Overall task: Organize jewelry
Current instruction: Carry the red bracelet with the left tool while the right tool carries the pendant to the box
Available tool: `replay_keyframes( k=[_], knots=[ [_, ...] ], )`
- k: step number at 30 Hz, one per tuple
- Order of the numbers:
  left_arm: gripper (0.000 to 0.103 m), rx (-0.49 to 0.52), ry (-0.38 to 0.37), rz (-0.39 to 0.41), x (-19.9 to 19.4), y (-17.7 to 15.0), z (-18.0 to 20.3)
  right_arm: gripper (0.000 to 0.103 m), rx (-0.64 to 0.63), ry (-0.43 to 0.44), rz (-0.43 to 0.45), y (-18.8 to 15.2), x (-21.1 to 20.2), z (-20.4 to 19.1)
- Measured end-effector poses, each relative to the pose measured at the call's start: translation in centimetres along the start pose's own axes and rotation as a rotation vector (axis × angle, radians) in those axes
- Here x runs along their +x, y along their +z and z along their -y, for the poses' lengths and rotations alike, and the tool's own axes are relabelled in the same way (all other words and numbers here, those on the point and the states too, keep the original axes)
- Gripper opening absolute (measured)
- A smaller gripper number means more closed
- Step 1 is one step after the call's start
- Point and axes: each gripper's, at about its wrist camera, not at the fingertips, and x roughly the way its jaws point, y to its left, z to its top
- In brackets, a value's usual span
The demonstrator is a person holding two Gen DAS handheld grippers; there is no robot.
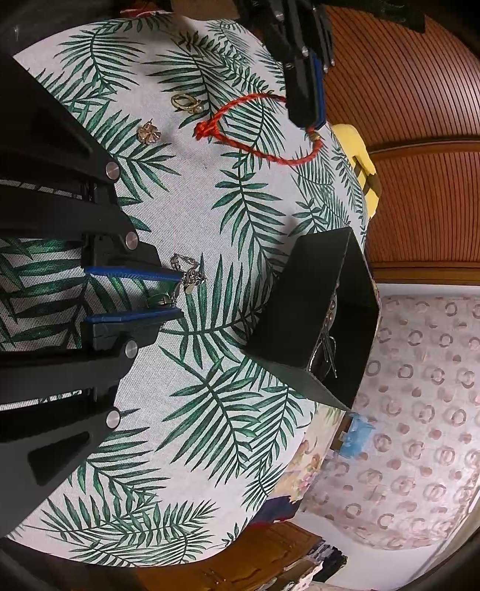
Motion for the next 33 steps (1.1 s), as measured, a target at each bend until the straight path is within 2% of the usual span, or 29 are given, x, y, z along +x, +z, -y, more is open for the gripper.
replay_keyframes(
  k=[5, 11, 25, 33],
  knots=[
    [0.007, -0.005, 0.006, 0.01, -0.1, 0.1, -0.3, 0.012, -0.009, -0.021, 0.001, 0.1, -0.1, -0.2],
    [0.007, -0.014, 0.004, 0.017, 0.0, 0.3, -1.0, 0.012, 0.012, -0.009, 0.028, 0.7, -0.6, 0.1],
    [0.007, -0.028, 0.016, 0.033, 1.1, 3.3, -3.5, 0.012, -0.045, 0.025, 0.2, 7.4, -6.1, 0.1],
    [0.007, -0.017, 0.019, 0.037, 2.5, 5.4, -4.1, 0.011, -0.045, 0.039, 0.237, 10.6, -5.1, 1.6]
  ],
)
